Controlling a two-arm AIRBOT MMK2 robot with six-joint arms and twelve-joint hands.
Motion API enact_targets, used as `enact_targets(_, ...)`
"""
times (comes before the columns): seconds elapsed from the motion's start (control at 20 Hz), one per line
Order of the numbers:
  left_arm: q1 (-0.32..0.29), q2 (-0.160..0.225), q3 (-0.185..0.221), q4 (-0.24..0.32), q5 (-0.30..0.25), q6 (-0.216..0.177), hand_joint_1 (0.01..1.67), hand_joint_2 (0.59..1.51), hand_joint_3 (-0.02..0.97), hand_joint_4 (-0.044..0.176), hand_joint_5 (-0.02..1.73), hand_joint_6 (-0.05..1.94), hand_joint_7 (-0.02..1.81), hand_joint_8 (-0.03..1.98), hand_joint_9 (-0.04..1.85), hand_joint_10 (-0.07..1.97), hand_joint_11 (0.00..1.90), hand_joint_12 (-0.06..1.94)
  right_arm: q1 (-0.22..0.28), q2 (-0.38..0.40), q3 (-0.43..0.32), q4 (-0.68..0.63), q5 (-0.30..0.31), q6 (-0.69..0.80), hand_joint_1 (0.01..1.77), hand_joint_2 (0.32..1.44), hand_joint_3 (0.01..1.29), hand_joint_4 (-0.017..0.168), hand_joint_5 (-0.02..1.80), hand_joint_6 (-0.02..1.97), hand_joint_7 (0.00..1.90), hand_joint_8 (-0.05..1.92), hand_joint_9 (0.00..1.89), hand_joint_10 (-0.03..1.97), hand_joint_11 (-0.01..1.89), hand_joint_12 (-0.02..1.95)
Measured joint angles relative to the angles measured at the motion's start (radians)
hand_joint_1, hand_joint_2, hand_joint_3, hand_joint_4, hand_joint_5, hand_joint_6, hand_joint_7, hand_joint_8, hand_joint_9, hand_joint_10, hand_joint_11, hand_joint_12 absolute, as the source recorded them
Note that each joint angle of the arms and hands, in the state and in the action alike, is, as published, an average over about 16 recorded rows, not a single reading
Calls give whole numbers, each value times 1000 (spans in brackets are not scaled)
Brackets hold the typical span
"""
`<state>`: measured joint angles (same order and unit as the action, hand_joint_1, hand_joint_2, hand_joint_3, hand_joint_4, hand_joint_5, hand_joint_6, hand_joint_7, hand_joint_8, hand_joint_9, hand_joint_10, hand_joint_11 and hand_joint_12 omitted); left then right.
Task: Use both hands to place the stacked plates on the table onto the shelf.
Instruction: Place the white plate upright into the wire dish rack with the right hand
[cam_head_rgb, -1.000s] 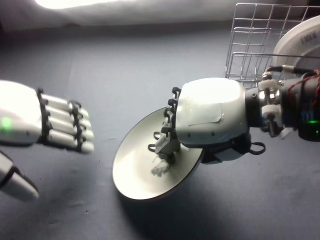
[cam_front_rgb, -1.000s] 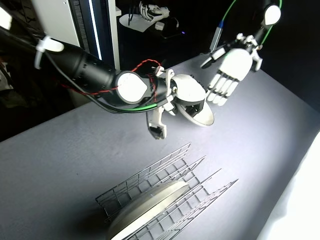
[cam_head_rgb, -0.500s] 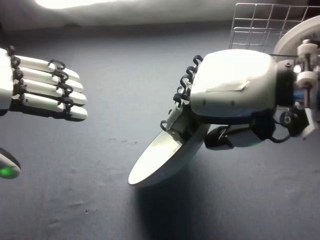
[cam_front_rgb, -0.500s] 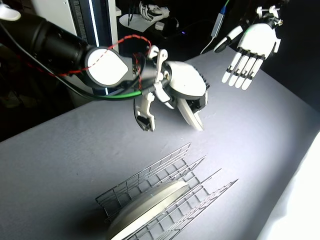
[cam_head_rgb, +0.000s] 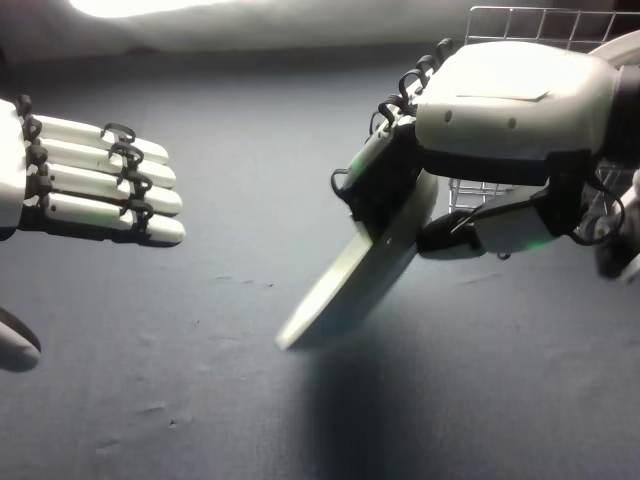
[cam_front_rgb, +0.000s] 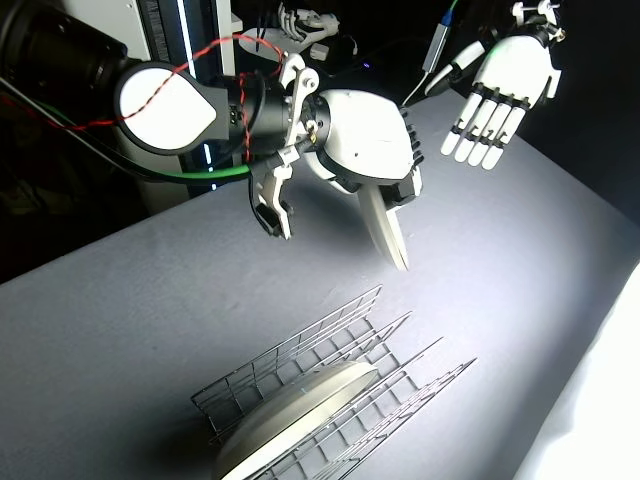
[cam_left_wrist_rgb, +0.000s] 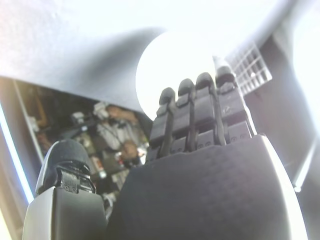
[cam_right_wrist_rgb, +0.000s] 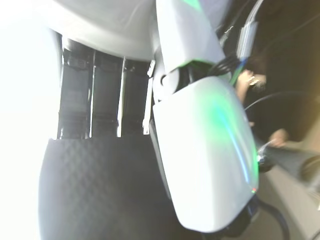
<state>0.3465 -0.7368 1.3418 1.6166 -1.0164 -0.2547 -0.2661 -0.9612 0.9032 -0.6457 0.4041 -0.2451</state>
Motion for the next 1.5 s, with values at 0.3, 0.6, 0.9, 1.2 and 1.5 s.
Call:
enact_targets(0.3,0,2,5,0,-4,-4,15,1118,21,2,74,15,50,0,22,9,21,8,17,41,-28,185,-15,2,1436,1028,14,-9,867,987,1010,792,929,1058,764,1475)
enact_targets(0.6,5,-3,29,1,-8,-8,15,1117,21,2,69,14,44,0,20,8,20,5,35,76,-45,389,-35,4,1441,1028,13,-9,875,941,1019,768,951,1047,805,1425)
enact_targets(0.9,9,-8,48,2,-14,-9,15,1119,21,2,67,14,46,0,20,9,20,5,62,105,-54,581,-63,7,1446,1028,13,-9,877,885,1039,750,980,1018,843,1387)
enact_targets(1.2,9,-10,54,3,-20,-9,15,1120,20,2,62,14,43,-1,20,9,19,6,88,129,-55,728,-89,9,1452,1028,13,-9,875,838,1066,713,1000,972,858,1393)
enact_targets(1.5,9,-11,55,6,-23,-9,15,1120,21,2,59,15,36,-1,22,9,18,6,100,154,-50,805,-104,9,1455,1037,14,-9,872,862,1009,775,940,1058,819,1361)
